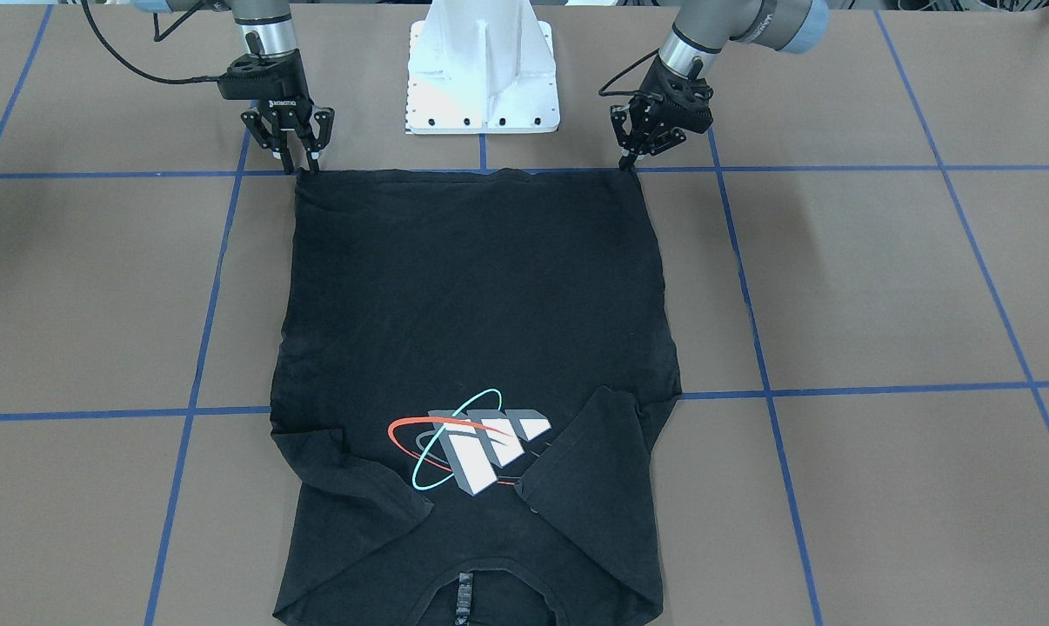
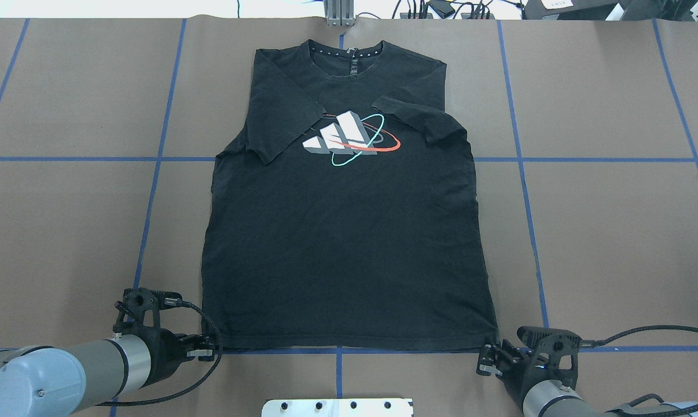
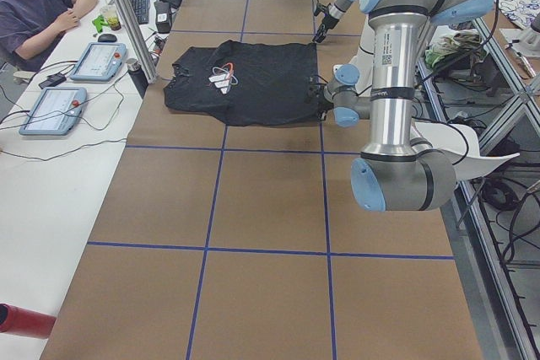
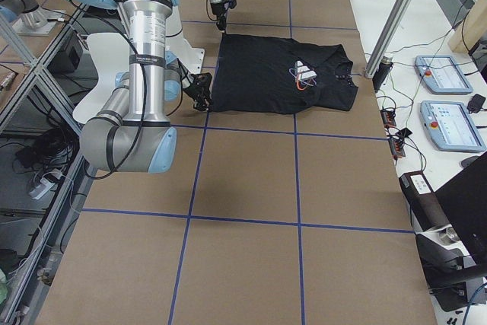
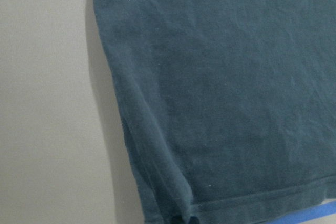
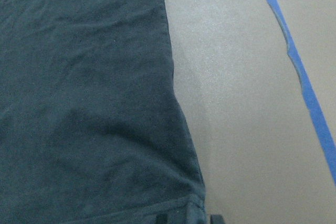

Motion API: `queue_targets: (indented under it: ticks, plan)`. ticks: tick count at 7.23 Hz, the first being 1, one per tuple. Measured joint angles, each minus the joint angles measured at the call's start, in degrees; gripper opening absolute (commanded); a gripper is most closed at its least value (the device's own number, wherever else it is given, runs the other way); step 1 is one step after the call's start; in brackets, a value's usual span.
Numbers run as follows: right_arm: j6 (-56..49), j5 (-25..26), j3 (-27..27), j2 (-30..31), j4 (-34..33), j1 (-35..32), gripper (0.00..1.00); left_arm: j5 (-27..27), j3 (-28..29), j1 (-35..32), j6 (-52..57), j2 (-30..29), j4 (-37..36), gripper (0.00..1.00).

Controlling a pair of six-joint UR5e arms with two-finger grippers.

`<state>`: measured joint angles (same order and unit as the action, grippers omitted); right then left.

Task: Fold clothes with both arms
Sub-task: 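Grasp the hem corners with both grippers, then lift the hem with both grippers and fold it toward the collar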

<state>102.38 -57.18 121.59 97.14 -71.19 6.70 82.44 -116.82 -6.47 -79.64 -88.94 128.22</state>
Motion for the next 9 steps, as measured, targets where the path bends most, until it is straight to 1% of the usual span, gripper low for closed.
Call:
queue_targets:
  ticks: [3,5,6,7,8,9]
  plan:
    - [-0.1,-0.1,0.9,-0.2,0.0,-0.1,0.00,0.0,-0.1,-0.2,0.1,0.0,0.0,0.00]
    - [-0.7,-0.8,5.5,0.1,-0.5,-1.0,0.00,0.4,-1.6,-1.8,3.7,0.3,-0.2,0.00]
    - [-1.7,-2.0,8.1,0.2,-0.8,-2.6,0.00,1.8,-4.3,-3.6,7.1,0.7,-2.0,0.00]
    - [-3.2,-5.0,10.3,0.2,-1.0,-5.6,0.00,5.3,-7.9,-6.3,9.8,0.6,-5.9,0.00]
    - [-5.1,-9.1,12.7,0.2,-1.7,-8.6,0.00,10.1,-12.2,-9.2,12.3,0.5,-10.5,0.00]
    - [-7.2,-13.2,15.3,0.1,-2.8,-10.0,0.00,13.8,-15.8,-10.9,14.2,0.8,-13.4,0.00]
